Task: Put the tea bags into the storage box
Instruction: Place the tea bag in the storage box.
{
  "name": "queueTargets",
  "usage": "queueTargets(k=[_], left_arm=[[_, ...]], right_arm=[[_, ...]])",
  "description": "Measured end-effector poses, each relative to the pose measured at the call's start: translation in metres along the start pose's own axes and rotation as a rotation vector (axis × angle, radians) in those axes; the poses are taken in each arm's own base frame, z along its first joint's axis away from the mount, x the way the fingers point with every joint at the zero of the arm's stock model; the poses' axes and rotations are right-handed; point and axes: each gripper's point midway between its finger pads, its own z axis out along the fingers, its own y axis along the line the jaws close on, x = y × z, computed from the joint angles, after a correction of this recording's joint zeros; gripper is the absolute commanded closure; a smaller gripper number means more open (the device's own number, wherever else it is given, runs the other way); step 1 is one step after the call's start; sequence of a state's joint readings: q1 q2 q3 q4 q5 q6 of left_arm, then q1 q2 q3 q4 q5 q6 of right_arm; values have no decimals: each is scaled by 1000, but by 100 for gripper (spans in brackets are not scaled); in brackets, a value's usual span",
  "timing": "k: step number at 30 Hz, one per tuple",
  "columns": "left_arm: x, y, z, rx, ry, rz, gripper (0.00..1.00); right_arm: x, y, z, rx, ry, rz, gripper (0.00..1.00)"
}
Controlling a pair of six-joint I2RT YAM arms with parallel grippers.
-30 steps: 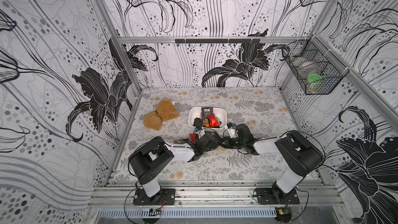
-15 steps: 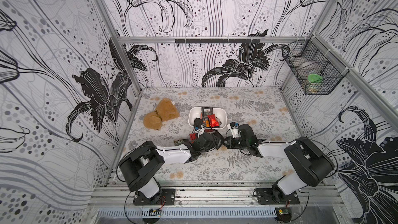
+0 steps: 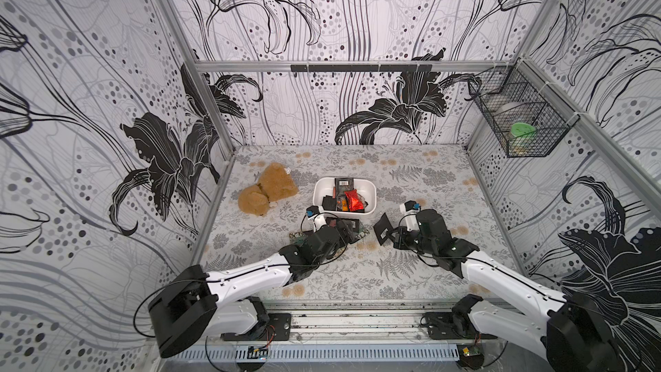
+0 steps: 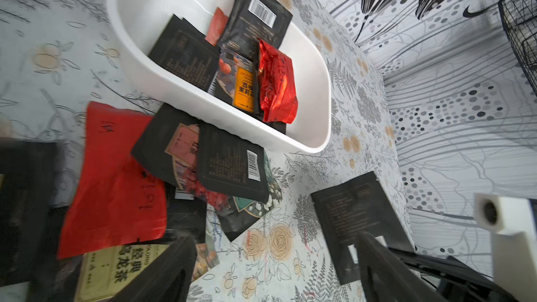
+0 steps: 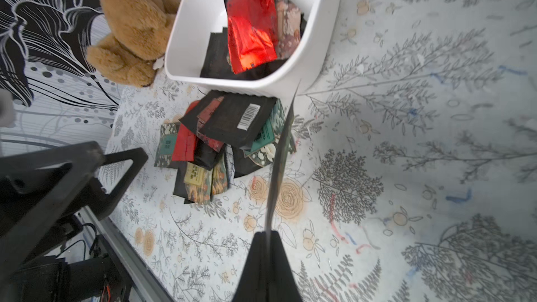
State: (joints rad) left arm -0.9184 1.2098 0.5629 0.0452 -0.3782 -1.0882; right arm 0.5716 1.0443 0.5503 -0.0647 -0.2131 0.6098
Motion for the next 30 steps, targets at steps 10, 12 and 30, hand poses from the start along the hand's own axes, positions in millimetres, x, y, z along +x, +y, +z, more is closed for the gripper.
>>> queueTargets(k=[10, 12, 30], left_arm=[[-26, 63, -32, -122, -179, -72, 4], [-31, 68, -36, -130, -205, -86, 4], [-36, 88, -39, -233, -246, -65, 4]], right_arm=[[-93, 58, 32, -66, -81, -27, 100], [-103, 62, 50, -70, -70, -26, 100], [-113, 21, 119, 134, -19, -111, 50]])
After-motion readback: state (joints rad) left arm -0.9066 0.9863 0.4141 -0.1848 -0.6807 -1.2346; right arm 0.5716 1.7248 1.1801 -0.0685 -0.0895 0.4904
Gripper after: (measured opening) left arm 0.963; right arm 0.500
